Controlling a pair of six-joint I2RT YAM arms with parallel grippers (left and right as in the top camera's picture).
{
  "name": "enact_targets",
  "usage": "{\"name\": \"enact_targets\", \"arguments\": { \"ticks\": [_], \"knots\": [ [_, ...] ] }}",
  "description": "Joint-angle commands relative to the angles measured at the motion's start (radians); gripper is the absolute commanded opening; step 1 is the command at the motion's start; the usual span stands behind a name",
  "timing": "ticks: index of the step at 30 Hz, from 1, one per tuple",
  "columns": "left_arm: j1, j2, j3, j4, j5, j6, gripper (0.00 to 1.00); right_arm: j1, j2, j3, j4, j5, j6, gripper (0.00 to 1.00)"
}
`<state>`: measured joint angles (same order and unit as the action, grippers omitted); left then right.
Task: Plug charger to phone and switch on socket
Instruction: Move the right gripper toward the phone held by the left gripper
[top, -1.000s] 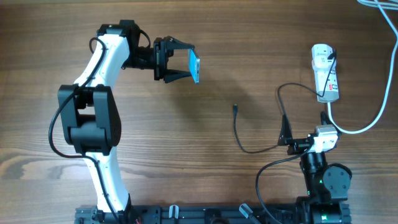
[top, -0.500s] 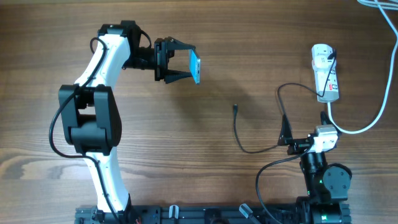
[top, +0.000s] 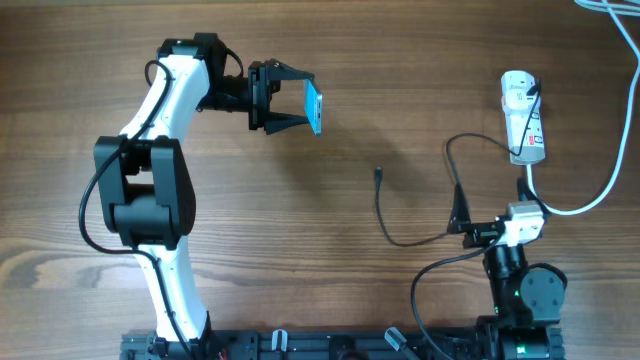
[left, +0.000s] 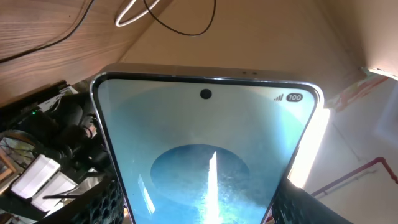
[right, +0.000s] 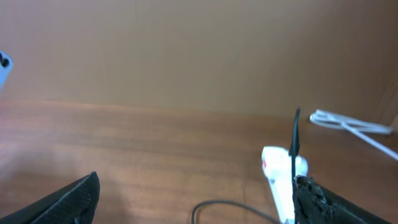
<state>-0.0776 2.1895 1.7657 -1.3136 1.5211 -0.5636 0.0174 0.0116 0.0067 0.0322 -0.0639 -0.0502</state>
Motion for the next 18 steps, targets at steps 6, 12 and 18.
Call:
{"name": "enact_targets", "arguments": {
  "ticks": [6, 12, 18],
  "knots": [
    [-0.003, -0.048, 0.023, -0.004, 0.056, -0.002, 0.69, 0.005, -0.007, -0.002, 0.06, -0.35, 0.08, 1.0],
    [-0.003, -0.048, 0.023, -0.005, 0.056, -0.002, 0.69, 0.005, -0.007, -0.002, 0.126, -0.682, 0.084, 1.0],
    [-0.003, -0.048, 0.023, -0.004, 0.056, -0.002, 0.69, 0.005, 0.0, 0.102, 0.185, -0.583, 0.137, 1.0]
  ]
}}
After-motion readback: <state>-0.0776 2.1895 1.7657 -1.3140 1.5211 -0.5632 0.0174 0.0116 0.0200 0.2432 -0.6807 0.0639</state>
